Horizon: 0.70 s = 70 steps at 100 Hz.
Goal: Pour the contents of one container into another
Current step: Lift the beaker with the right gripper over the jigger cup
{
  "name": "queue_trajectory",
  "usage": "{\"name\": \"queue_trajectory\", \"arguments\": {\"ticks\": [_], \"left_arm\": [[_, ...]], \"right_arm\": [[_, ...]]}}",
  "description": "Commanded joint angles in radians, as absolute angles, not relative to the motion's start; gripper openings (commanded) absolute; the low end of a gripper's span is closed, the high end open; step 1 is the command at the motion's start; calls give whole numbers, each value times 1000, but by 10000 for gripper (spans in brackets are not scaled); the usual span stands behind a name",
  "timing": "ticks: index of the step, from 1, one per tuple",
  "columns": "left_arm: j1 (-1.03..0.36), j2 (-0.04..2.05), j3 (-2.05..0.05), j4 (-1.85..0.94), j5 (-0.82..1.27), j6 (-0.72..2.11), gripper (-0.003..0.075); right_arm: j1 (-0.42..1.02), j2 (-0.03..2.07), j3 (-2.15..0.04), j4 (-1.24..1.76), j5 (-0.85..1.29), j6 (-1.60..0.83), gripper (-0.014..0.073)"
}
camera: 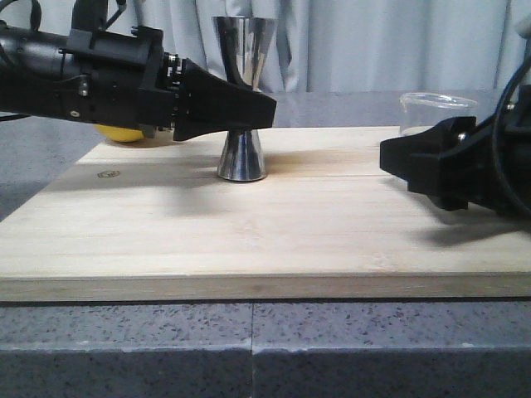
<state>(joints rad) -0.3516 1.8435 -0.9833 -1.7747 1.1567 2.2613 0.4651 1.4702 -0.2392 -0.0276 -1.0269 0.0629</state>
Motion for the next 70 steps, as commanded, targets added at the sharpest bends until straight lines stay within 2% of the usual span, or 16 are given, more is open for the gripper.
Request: {"name": "queue_trajectory", "arguments": {"ticks": [1,31,70], "left_arm": [[-359,1804,-1009,-1850,1257,2264,61],[-359,1804,-1009,-1850,1257,2264,62],[-359,1804,-1009,-1850,1257,2264,62]], "right_arm": [[466,1456,-260,-19,-1127,62,271],[466,1436,-260,45,-1160,7,271],[457,1363,-368,22,-935,0,270]]}}
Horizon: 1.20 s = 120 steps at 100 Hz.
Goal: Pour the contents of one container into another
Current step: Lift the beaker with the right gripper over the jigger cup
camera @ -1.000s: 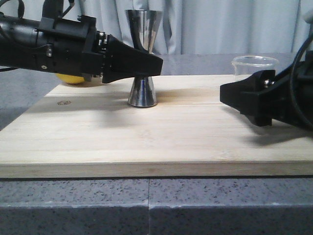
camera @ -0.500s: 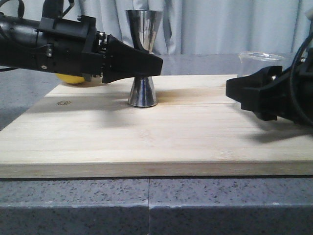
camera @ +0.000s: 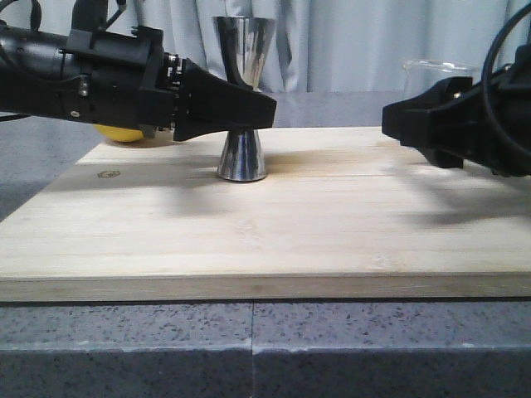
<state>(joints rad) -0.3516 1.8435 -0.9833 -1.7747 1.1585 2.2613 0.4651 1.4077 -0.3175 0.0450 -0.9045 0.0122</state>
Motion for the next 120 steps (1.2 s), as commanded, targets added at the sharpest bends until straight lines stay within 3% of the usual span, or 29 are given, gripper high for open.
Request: {"name": "queue_trajectory", "arguments": {"ticks": [1,57,120], "left_arm": [[-359,1804,-1009,-1850,1257,2264,62],[-359,1804,-1009,-1850,1257,2264,62],[-359,1804,-1009,-1850,1257,2264,62]], "right_arm": [[457,1360,-374,16,-923,6,270],[412,1306,-711,-338,-451,94,270],[444,1306,-909,-902,-257,456,270]]}}
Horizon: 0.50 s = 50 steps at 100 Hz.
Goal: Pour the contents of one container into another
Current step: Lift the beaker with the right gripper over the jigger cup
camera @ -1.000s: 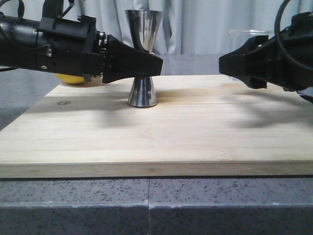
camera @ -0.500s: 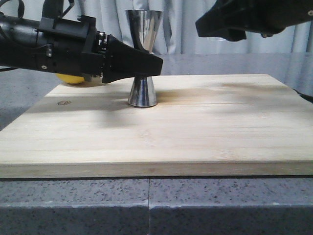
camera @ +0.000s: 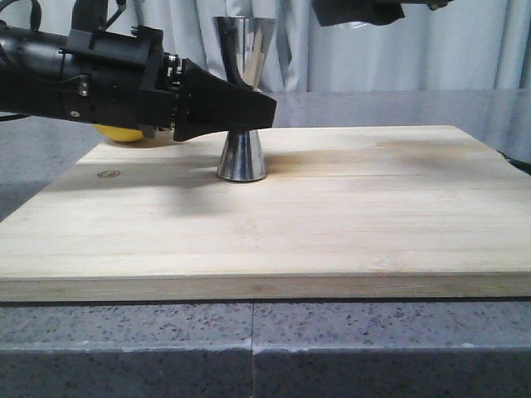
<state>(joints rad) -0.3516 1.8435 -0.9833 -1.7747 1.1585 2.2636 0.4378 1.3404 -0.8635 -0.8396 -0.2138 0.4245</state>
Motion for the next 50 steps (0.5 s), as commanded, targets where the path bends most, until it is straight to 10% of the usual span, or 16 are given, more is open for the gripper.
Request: {"name": "queue_trajectory", "arguments": {"ticks": [1,50], "left_arm": [[-359,1804,-1009,-1850,1257,2264,62],[-359,1804,-1009,-1850,1257,2264,62]], "right_arm": [[444,1306,-911,-907,-257,459,270],[482,1307,-970,-1046,-223,473,270]]}}
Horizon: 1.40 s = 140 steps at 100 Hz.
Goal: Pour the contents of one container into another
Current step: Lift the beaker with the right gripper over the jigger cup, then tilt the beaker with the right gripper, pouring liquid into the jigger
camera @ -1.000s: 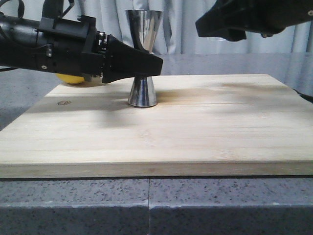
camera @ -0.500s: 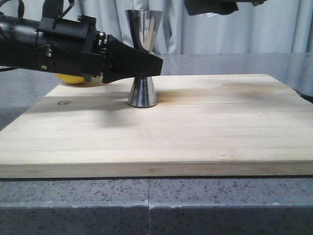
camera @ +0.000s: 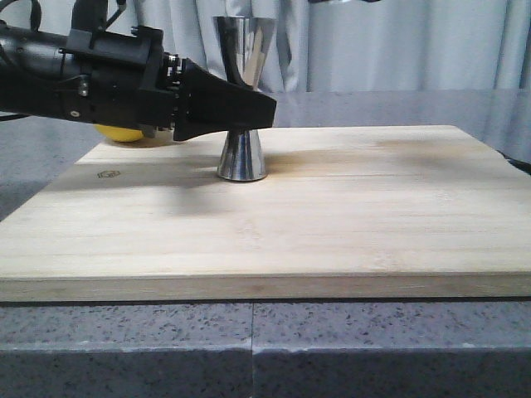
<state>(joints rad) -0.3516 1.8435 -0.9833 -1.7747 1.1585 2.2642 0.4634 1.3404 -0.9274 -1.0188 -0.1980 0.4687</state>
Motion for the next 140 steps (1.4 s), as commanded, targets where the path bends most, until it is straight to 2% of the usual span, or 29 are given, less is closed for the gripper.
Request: {"name": "queue_trajectory", "arguments": {"ticks": [1,23,140], "left_arm": [[-359,1804,-1009,-1850,1257,2264,62],[-359,1804,-1009,-1850,1257,2264,62],[-403,1804,-1059,-1850,1268,2226,61]], "right_arm": [[486,1307,-970,-1054,-221,473,270],[506,1307,-970,-1111,-164,473,270],[506,1307,-970,-1252,-153,473,270]]}}
